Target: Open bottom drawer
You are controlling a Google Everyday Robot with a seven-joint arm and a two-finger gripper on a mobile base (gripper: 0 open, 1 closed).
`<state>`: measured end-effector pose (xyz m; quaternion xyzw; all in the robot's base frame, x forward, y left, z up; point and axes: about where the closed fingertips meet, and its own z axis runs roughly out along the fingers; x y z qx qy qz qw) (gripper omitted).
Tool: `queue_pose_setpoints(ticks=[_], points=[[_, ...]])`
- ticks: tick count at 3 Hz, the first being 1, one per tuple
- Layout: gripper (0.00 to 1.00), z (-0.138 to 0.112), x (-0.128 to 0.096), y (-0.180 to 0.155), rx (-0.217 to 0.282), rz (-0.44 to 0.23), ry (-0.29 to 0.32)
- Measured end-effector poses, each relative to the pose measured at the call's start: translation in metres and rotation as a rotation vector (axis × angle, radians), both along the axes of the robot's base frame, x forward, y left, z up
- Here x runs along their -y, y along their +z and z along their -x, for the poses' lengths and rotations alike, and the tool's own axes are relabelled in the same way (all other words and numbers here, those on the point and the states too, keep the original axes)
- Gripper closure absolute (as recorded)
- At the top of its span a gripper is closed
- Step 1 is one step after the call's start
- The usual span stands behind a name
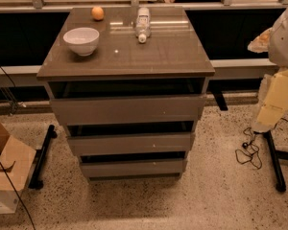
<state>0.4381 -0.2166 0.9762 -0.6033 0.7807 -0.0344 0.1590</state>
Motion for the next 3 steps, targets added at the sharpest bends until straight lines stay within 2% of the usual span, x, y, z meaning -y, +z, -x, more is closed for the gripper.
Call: queue_pose_setpoints(ticks=[1, 2, 3], points=[[0.0, 0.0, 0.0, 0.0, 0.0, 0.0, 0.0], [0.2, 0.002, -0.004, 0.002, 0.014, -0.009, -0.004], [0.44, 0.003, -0.017, -0.017, 0.034, -0.057, -0.017]])
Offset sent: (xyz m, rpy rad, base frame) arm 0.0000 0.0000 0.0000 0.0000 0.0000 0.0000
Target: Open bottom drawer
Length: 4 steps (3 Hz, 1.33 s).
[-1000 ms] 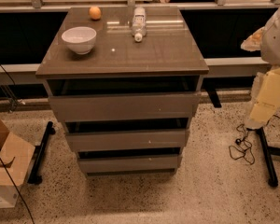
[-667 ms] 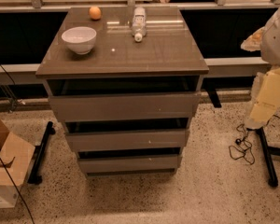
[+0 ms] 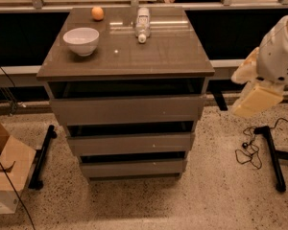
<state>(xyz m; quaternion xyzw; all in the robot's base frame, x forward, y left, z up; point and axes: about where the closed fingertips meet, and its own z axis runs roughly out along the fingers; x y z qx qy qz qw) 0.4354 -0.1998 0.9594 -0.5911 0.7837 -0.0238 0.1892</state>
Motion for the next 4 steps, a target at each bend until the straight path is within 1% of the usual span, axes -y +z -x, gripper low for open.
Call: queue_pose_setpoints(ticks=[1, 2, 3, 4], points=[[0.41, 0.0, -0.019, -0.032, -0.015, -0.091, -0.014], [0.18, 0.001, -0.041, -0.078, -0.04, -0.195, -0.023], [0.0, -0.009, -0.066, -0.167, -0.109, -0.309, -0.059], [0.0, -0.018, -0.077, -0.231, -0.165, -0.384, -0.093]])
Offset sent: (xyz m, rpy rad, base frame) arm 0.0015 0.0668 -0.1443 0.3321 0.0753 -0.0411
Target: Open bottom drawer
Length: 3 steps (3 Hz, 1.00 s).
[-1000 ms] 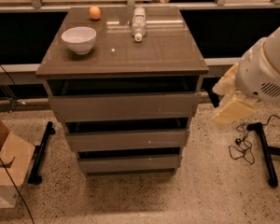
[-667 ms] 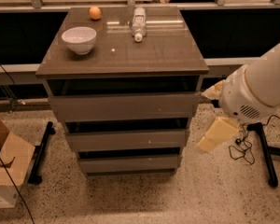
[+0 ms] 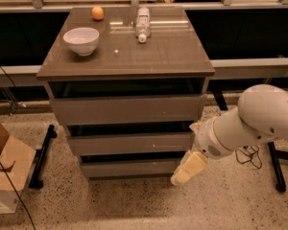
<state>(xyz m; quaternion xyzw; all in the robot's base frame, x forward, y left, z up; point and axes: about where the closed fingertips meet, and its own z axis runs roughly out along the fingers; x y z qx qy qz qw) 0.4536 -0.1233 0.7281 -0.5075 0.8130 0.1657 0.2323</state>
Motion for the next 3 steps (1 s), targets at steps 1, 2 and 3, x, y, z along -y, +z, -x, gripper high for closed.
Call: queue_pose_setpoints(ticks=[1, 2, 3], points=[[0.0, -0.004, 0.0, -0.009, -0.004, -0.007, -0.008], [0.0, -0.009, -0.002, -0.02, -0.003, 0.012, -0.027], [0.0, -0.018, -0.008, -0.066, -0.006, -0.025, -0.04]])
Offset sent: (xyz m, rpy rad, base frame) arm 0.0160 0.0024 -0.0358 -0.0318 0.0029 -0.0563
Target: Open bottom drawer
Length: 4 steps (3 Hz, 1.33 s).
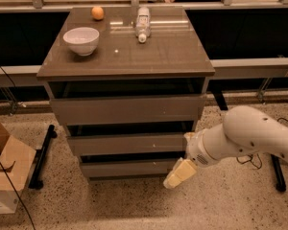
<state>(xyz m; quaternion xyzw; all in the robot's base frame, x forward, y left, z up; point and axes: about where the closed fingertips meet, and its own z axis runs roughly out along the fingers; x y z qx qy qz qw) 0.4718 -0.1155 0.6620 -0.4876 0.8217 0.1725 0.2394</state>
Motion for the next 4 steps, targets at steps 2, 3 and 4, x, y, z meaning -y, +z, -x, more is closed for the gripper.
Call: queue_pose_setpoints(ticks=[2, 3, 4], points=[[0.0, -0.046, 0.004, -0.129, -0.073, -0.144, -0.057], [0.0, -0.037, -0.002, -0.166, -0.134, -0.166, -0.066], [0.0, -0.04, -0.003, -0.171, -0.134, -0.142, -0.083]])
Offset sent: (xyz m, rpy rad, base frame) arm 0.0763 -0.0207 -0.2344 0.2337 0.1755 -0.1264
